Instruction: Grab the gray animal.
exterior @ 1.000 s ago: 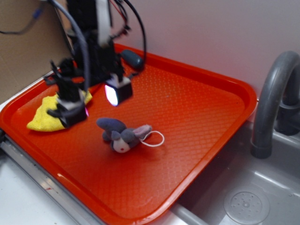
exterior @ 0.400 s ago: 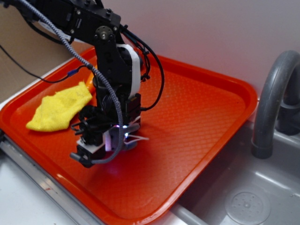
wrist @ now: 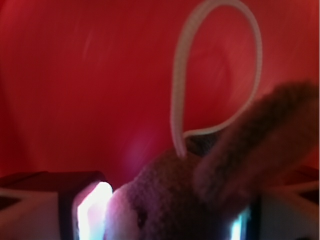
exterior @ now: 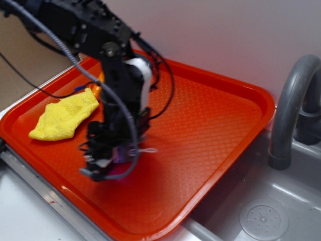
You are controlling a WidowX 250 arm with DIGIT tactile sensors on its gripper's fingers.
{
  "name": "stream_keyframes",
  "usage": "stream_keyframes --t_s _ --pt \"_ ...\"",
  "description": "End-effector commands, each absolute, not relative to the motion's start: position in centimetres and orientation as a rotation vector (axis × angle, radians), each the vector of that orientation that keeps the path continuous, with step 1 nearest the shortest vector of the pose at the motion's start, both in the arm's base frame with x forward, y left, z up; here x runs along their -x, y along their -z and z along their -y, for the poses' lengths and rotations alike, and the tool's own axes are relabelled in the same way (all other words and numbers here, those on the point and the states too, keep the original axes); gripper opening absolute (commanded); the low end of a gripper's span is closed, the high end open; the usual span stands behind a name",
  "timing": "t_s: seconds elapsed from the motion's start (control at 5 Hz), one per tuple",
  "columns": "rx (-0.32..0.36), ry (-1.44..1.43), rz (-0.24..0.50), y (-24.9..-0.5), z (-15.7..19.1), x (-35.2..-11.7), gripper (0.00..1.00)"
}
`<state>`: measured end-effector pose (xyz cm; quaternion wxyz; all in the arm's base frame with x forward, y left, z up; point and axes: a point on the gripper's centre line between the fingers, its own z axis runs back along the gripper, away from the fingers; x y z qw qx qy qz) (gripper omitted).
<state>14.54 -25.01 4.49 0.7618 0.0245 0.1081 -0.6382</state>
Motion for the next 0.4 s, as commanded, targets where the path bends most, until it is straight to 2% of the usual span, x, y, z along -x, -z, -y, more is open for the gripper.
stream_keyframes --t_s 0.0,0.2 --pt "-0.07 1.033 0.032 -16.6 20.3 -13.8 0.0" --pt "-0.094 0.785 -0.024 -21.8 17.2 -14.7 0.0"
